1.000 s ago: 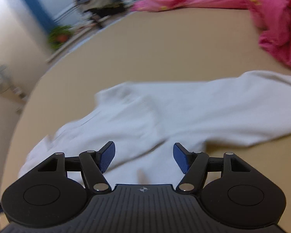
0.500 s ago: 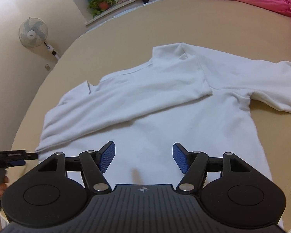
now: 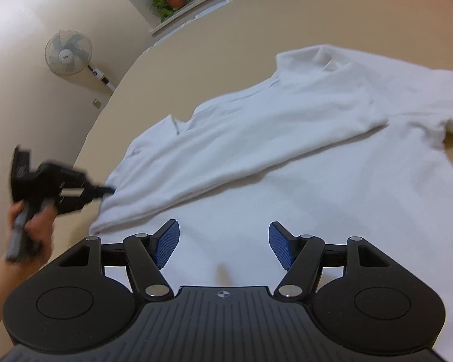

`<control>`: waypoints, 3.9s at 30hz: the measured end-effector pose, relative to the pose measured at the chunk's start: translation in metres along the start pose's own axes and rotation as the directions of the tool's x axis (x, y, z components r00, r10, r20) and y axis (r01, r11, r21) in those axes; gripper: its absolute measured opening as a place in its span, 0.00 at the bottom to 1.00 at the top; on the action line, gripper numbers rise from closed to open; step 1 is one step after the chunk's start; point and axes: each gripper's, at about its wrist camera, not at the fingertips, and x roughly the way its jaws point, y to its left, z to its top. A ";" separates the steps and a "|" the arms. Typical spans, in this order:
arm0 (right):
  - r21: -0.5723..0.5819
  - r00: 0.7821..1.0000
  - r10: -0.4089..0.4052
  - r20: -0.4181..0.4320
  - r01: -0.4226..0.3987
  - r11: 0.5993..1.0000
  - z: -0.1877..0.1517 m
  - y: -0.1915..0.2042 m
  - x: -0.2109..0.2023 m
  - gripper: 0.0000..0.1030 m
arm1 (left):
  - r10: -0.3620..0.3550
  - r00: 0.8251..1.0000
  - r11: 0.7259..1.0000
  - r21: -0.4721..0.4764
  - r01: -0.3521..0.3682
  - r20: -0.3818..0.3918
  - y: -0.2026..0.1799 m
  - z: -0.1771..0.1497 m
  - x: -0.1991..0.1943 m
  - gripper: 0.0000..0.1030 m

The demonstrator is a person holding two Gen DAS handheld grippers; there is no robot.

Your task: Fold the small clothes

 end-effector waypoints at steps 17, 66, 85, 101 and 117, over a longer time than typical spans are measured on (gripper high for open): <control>-0.032 0.988 -0.061 0.143 0.067 0.997 0.033 0.000 0.019 0.66 | 0.220 0.975 0.948 0.230 -0.219 0.019 -0.026 -0.065 -0.018 0.66; 0.063 0.732 -0.520 0.440 0.552 0.831 -0.072 -0.215 -0.296 0.85 | 0.364 0.856 0.734 0.453 -0.506 0.367 -0.188 -0.373 -0.265 0.90; -0.698 0.611 -0.683 0.400 0.686 0.205 -0.009 -0.344 -0.181 0.30 | 0.413 0.857 0.658 0.549 -0.515 0.309 -0.239 -0.372 -0.211 0.90; 0.242 0.804 -0.508 0.311 0.450 0.860 0.127 -0.357 -0.339 0.07 | 0.402 0.887 0.737 0.495 -0.460 0.226 -0.218 -0.357 -0.210 0.90; 0.193 0.967 -0.189 0.170 0.156 0.969 0.211 -0.122 -0.228 0.07 | 0.438 0.895 0.872 0.205 -0.445 0.081 -0.081 -0.292 -0.218 0.90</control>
